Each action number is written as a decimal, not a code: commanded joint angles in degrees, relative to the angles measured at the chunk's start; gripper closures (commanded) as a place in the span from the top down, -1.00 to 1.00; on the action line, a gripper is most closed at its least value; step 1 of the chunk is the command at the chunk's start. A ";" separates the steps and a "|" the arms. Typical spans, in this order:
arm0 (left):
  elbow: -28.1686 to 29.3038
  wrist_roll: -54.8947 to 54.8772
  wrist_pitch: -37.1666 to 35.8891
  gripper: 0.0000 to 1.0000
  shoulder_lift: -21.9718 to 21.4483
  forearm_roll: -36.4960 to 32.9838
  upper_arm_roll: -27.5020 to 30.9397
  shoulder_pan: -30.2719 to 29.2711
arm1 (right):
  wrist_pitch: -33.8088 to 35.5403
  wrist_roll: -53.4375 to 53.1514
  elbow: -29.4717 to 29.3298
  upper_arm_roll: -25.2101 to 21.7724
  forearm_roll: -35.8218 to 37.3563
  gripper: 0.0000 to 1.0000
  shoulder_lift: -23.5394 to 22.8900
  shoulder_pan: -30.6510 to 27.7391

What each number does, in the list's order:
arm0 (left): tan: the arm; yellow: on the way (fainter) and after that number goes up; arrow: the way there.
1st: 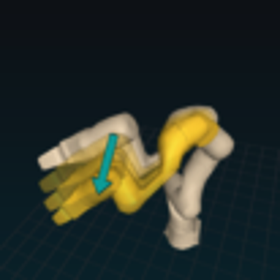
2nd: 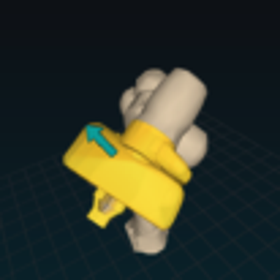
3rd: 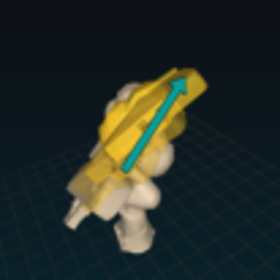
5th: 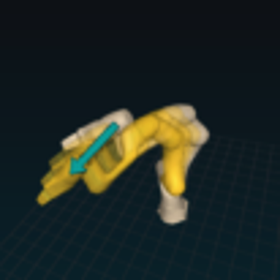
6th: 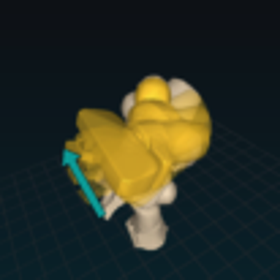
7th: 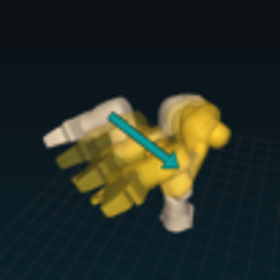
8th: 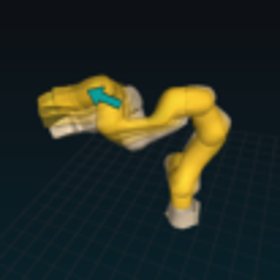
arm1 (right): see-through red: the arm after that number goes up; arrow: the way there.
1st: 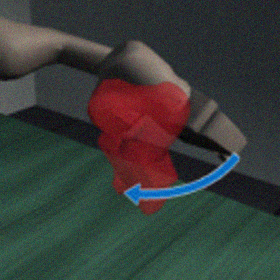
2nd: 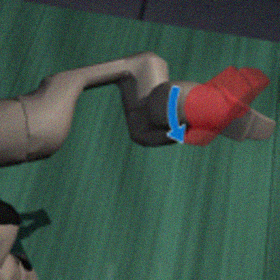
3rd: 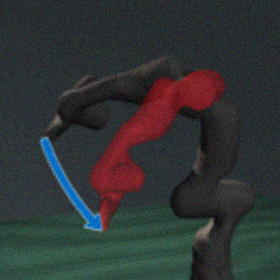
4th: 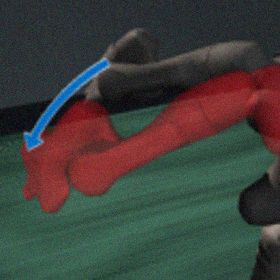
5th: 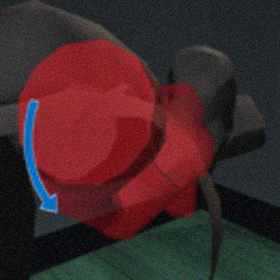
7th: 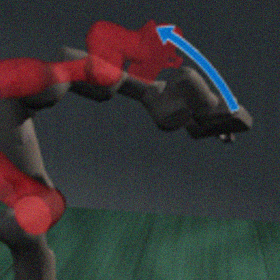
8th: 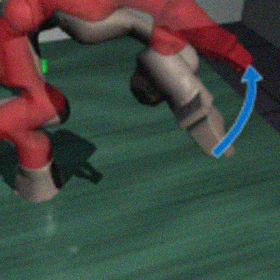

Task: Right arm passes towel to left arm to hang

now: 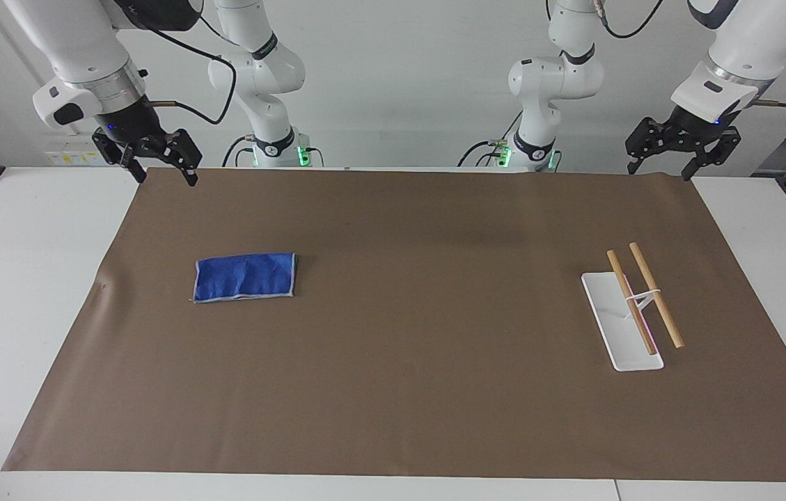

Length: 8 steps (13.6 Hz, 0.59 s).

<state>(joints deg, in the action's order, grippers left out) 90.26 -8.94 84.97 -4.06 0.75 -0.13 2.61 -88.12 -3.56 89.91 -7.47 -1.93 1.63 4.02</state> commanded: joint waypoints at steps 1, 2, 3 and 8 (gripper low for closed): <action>0.70 0.59 0.72 1.00 -0.86 -1.19 -0.31 -0.32 | 0.05 -0.31 0.18 0.17 -0.97 1.00 0.48 -0.50; 0.70 0.59 0.72 1.00 -0.86 -1.19 -0.31 -0.32 | 0.05 -0.22 0.18 0.17 -0.97 1.00 0.48 -0.59; 0.62 0.59 0.64 1.00 -0.86 -1.19 -0.31 -0.24 | 0.05 -0.22 0.18 0.17 -0.97 1.00 0.48 -0.59; 0.70 0.68 0.02 1.00 -0.95 -1.19 -0.22 -0.32 | 0.49 -0.22 0.44 0.26 -0.97 1.00 0.57 -0.68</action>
<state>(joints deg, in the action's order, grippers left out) 90.26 -8.89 84.96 -4.06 0.75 -0.11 2.61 -88.01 -3.56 89.91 -7.47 -1.93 1.63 4.02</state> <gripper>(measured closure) 0.000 0.000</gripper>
